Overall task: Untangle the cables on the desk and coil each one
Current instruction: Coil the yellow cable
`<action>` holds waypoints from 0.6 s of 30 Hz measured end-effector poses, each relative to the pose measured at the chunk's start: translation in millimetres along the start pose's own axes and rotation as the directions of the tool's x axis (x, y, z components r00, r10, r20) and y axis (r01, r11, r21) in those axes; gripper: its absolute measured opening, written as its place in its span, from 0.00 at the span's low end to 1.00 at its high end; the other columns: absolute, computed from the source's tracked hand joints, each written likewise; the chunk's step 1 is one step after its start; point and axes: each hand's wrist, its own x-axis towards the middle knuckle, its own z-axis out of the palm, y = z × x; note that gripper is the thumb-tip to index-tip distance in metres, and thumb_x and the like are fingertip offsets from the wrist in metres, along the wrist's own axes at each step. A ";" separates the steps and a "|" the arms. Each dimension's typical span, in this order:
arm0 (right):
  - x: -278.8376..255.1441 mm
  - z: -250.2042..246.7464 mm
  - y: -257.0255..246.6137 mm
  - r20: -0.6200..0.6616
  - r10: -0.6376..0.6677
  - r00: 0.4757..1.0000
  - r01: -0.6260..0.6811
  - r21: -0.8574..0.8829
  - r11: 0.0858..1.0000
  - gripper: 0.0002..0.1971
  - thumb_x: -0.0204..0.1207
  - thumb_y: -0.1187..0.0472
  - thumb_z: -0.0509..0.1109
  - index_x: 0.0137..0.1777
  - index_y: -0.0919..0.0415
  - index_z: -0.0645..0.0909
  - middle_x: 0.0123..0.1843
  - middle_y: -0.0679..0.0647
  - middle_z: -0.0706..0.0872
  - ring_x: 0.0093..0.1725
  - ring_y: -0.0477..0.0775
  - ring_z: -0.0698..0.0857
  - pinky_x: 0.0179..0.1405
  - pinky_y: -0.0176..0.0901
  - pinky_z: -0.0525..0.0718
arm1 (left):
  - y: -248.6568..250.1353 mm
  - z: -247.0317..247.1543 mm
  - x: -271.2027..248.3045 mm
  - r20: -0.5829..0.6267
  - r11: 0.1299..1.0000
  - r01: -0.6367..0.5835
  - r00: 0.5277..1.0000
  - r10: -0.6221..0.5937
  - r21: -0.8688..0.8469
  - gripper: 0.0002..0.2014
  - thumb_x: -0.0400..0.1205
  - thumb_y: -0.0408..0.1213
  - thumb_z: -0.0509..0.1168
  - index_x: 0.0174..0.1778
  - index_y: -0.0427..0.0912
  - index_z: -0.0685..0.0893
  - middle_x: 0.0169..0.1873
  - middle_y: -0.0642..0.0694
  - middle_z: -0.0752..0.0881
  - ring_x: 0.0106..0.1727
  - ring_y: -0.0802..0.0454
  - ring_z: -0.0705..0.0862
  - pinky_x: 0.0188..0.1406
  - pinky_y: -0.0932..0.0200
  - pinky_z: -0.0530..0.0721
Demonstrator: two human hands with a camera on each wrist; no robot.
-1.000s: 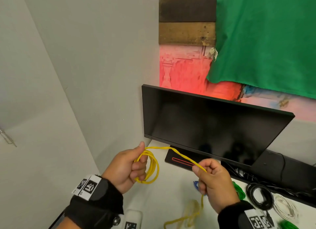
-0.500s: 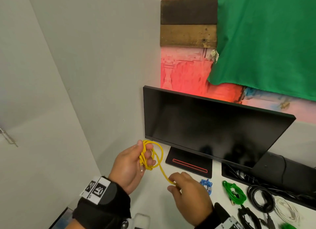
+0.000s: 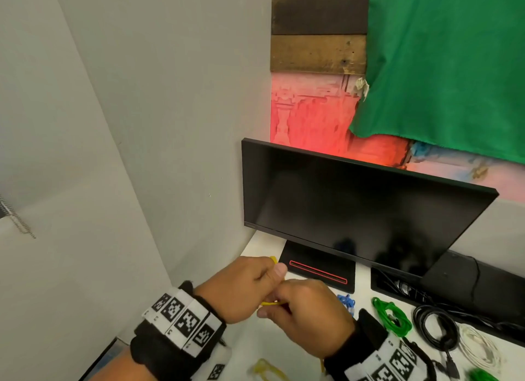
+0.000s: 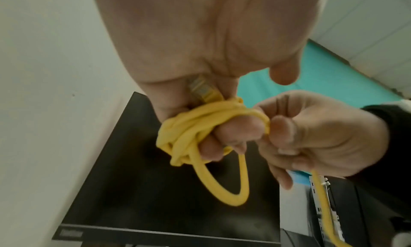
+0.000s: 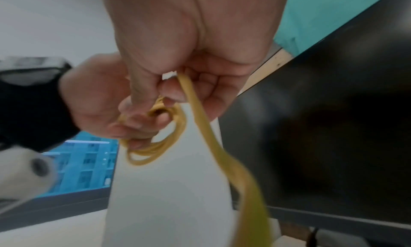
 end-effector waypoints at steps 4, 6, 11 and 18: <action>-1.1 -12.7 14.4 -0.022 0.119 0.993 -0.120 -0.085 0.989 0.09 0.78 0.43 0.69 0.44 0.46 0.75 0.40 0.41 0.80 0.41 0.45 0.79 0.35 0.34 0.71 | -5.0 -0.3 -3.0 0.158 0.982 0.054 0.984 -0.083 0.179 0.30 0.69 0.76 0.59 0.34 0.48 0.75 0.28 0.53 0.76 0.28 0.59 0.73 0.30 0.61 0.72; -1.8 -13.5 18.5 0.023 0.155 0.988 -0.152 -0.097 0.984 0.11 0.80 0.41 0.68 0.46 0.43 0.71 0.44 0.41 0.78 0.41 0.43 0.76 0.35 0.31 0.67 | -7.1 1.2 -2.0 0.212 0.967 0.068 0.970 -0.121 0.245 0.22 0.71 0.64 0.69 0.34 0.49 0.75 0.28 0.54 0.75 0.27 0.60 0.72 0.30 0.63 0.71; -5.2 -0.5 28.2 -0.010 0.194 0.981 -0.194 -0.028 0.981 0.09 0.83 0.43 0.63 0.52 0.47 0.78 0.50 0.42 0.81 0.48 0.45 0.77 0.46 0.35 0.75 | -7.4 -3.0 2.4 0.291 0.983 0.177 0.939 -0.182 0.045 0.10 0.76 0.46 0.68 0.32 0.46 0.79 0.29 0.48 0.85 0.28 0.56 0.83 0.38 0.52 0.85; 6.0 8.5 17.5 -0.183 0.422 0.888 -0.062 0.862 0.503 0.15 0.76 0.51 0.62 0.46 0.59 0.88 0.40 0.64 0.88 0.39 0.56 0.86 0.38 0.48 0.86 | 10.1 30.5 6.9 0.081 0.420 0.142 0.984 -0.161 -0.896 0.09 0.76 0.35 0.66 0.30 0.40 0.80 0.21 0.45 0.74 0.20 0.50 0.72 0.29 0.56 0.79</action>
